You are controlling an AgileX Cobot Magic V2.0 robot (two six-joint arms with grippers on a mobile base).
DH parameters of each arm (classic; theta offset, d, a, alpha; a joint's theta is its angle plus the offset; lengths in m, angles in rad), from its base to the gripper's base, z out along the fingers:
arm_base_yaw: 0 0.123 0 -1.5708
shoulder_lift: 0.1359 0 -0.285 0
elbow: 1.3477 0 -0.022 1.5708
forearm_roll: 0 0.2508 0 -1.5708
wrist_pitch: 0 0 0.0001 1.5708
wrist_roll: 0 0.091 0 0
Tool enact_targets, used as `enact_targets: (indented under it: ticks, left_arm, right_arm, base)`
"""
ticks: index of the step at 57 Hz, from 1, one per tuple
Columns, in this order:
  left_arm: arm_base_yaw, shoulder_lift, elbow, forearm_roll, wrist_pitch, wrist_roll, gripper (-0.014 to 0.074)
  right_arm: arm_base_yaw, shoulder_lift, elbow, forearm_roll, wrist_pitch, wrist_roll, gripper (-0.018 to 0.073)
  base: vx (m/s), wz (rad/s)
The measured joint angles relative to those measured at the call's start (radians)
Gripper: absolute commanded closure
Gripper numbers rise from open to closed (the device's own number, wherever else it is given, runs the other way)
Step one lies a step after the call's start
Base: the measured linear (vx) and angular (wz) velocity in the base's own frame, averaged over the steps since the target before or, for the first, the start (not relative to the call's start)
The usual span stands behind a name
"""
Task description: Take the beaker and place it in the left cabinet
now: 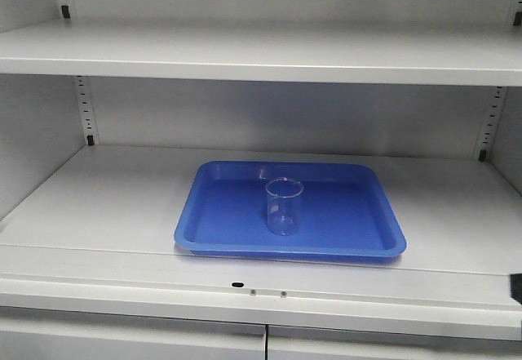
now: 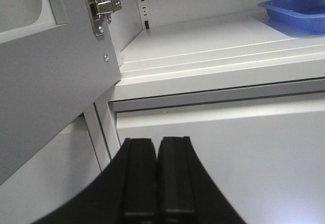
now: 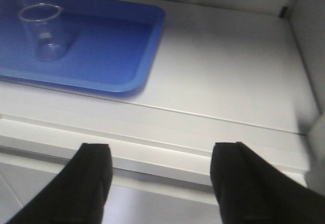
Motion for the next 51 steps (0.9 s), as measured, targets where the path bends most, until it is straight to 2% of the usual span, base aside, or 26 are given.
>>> enact_targets:
  ticks: [5,16,22,26,39,45,51]
  left_arm:
    - [0.000,0.000,0.000,0.000,0.000,0.000,0.0603]
    - [0.000,0.000,0.000,0.000,0.000,0.000,0.0603]
    - [0.000,0.000,0.000,0.000,0.000,0.000,0.0603]
    - [0.000,0.000,0.000,0.000,0.000,0.000,0.0603]
    - [0.000,0.000,0.000,0.000,0.000,0.000,0.0603]
    - [0.000,0.000,0.000,0.000,-0.004,0.000,0.0603]
    - [0.000,0.000,0.000,0.000,-0.002,0.000,0.0603]
  right_arm:
    - [-0.067,-0.077,0.094,0.023,-0.043,-0.031,0.0307]
    - [-0.149,-0.290,0.296,0.053,-0.104,-0.043,0.0575]
    - [-0.185,-0.415,0.406,0.097,-0.109,-0.052,0.0571]
    - [-0.215,-0.494,0.469,0.157,-0.110,-0.093,0.0571]
    - [-0.296,-0.716,0.687,0.406,-0.159,-0.365,0.0568]
    - [-0.303,-0.762,0.760,0.451,-0.210,-0.417,0.0566]
    - [-0.303,-0.766,0.769,0.436,-0.248,-0.432,0.0566]
  base:
    - [0.00,0.00]
    - [0.00,0.00]
    - [0.00,0.00]
    - [0.00,0.00]
    - [0.00,0.00]
    - [0.00,0.00]
    - [0.00,0.01]
